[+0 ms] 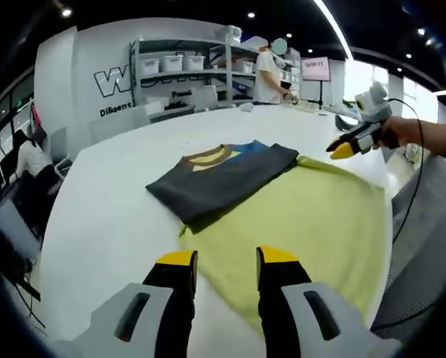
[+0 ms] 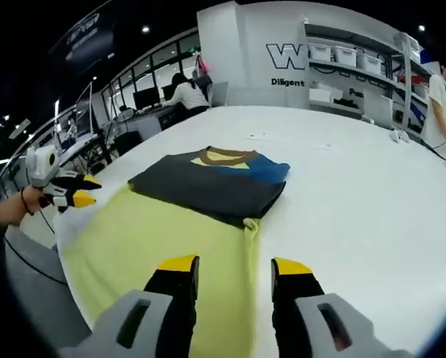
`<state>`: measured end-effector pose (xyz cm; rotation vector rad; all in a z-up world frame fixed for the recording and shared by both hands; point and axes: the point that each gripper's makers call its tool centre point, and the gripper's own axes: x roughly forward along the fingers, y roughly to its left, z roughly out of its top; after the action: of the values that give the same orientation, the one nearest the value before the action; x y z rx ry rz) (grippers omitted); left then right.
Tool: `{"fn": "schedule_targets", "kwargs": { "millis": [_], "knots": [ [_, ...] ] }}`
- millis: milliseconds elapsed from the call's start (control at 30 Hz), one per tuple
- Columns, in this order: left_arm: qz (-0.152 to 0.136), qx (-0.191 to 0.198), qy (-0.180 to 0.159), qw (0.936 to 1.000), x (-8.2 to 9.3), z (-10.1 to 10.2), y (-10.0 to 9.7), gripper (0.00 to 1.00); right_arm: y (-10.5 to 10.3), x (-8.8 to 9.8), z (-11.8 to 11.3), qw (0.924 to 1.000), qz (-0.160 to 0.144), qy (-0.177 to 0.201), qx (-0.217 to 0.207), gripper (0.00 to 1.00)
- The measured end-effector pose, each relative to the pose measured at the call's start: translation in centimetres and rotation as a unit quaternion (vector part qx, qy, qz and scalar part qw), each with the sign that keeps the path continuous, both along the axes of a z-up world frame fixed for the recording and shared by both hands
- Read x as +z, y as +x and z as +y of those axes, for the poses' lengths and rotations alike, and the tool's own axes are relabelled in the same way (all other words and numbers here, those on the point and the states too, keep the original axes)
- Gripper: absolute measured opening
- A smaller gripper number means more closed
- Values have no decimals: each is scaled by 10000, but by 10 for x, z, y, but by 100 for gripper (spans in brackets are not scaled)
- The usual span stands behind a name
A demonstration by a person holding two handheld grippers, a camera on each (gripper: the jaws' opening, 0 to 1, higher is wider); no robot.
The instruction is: Fold the garment on the visible template until the final outline fits inside the template.
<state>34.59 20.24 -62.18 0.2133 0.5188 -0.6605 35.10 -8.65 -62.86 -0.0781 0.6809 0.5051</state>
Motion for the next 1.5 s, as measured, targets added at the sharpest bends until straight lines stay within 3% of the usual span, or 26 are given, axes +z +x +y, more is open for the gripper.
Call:
{"fn": "schedule_targets", "kwargs": {
  "millis": [100,233,300,500,633,700,800,833,900,1133,1167,1200,1233,1300,1333,1500],
  "knots": [
    [16,-145,-49,9999,-2,-5,-7,29,-9,-2,6,9996,55,-16,263,33],
    [76,-457,39,9989,-3,-11,-17,30,-22,-9,6,9967,147,-372,702,32],
    [295,-820,-99,9961,-5,-20,-29,30,-29,-12,6,9943,235,-512,902,33],
    [358,-1281,240,9908,-13,-20,-44,34,-44,-15,3,9860,326,-869,1387,34],
    [466,-1601,350,9854,-19,-24,-58,33,-57,-17,9,9749,340,-1054,1931,34],
    [553,-1778,446,9815,-23,-26,-65,34,-68,-23,12,9651,480,-1220,2269,34],
    [645,-2017,625,9753,-30,-26,-74,33,-76,-28,11,9577,583,-1327,2486,33],
    [700,-2122,784,9716,-34,-24,-78,33,-77,-30,9,9497,503,-1550,2675,33],
    [778,-2168,838,9695,-37,-22,-81,32,-89,-36,7,9362,691,-1702,2997,33],
    [787,-2382,1059,9622,-39,-19,-86,31,-88,-39,-1,9268,703,-1948,3131,33],
    [796,-2388,1074,9618,-41,-19,-85,29,-88,-38,-1,9277,731,-1881,3141,33],
    [897,-2295,1065,9633,-43,-18,-83,28,-87,-37,2,9336,766,-1683,3070,33],
    [933,-2362,1054,9614,-43,-19,-86,28,-87,-37,1,9330,772,-1690,3081,33],
    [921,-2503,1138,9570,-45,-22,-89,29,-88,-39,0,9250,736,-1882,3217,33],
    [928,-2525,1235,9552,-47,-23,-90,29,-89,-44,-4,9176,774,-2082,3296,33],
    [822,-2618,1282,9530,-48,-25,-91,26,-92,-46,-5,9167,925,-2132,3249,31]
  ]
}}
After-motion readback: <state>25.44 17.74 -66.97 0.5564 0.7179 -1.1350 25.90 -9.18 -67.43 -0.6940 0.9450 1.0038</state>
